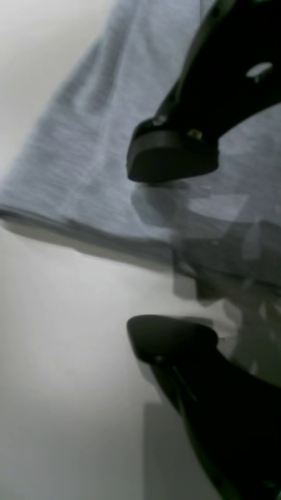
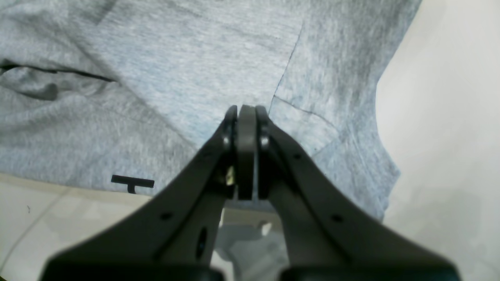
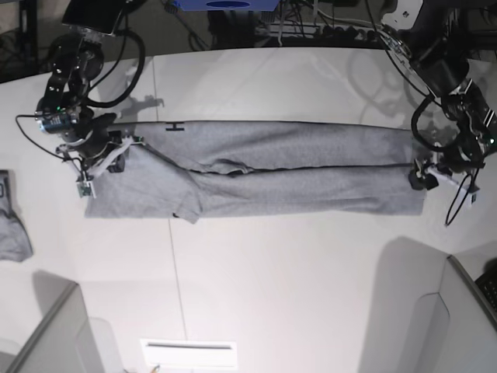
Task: Fold the T-shirt properly
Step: 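Close both grippers on the two ends of the grey strip, then pull the strip ends apart with both grippers to straighten it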
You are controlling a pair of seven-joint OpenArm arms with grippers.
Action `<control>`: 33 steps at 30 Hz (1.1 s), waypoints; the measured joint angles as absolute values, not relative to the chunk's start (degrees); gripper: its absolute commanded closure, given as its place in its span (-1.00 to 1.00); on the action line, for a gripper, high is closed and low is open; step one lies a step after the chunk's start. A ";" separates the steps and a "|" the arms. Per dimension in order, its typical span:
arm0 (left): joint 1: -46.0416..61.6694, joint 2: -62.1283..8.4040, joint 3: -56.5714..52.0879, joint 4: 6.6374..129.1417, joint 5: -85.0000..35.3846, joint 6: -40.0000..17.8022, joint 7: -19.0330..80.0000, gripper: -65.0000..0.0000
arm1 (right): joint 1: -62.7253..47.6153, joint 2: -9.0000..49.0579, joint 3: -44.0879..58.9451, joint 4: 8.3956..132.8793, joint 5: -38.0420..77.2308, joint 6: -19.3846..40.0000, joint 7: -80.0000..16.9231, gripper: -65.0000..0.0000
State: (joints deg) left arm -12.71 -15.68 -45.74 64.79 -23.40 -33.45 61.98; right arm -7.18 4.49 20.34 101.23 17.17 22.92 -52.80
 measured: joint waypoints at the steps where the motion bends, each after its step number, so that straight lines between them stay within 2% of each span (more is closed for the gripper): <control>1: -12.69 -15.57 -45.54 64.53 -24.23 -33.45 61.87 -0.54 | -7.22 4.49 20.34 101.23 17.21 22.92 -52.82 1.00; 4: -12.34 -15.42 -45.54 64.20 -24.51 -34.30 60.95 -0.53 | -7.18 4.54 20.34 101.25 17.17 22.92 -52.88 1.00; 6: -11.64 -15.53 -45.06 64.27 -24.62 -34.35 60.58 -0.39 | -7.73 4.54 20.34 101.27 17.15 22.92 -52.88 1.00; 10: -11.35 -15.51 -45.06 63.94 -24.45 -34.33 61.01 0.39 | -8.32 4.43 20.23 101.27 17.17 22.92 -53.08 1.00; 14: -11.11 -15.59 -45.06 62.48 -25.30 -34.35 60.84 0.99 | -8.32 4.49 20.25 101.27 17.19 22.92 -53.06 1.00; 23: -10.24 -15.92 -45.04 62.17 -25.78 -34.57 58.78 1.00 | -9.34 1.72 20.82 102.35 17.39 22.92 -52.99 1.00; 33: -8.64 -19.68 -45.15 63.57 -23.53 -34.37 58.54 1.00 | -11.03 0.95 20.80 105.45 17.15 22.92 -52.93 1.00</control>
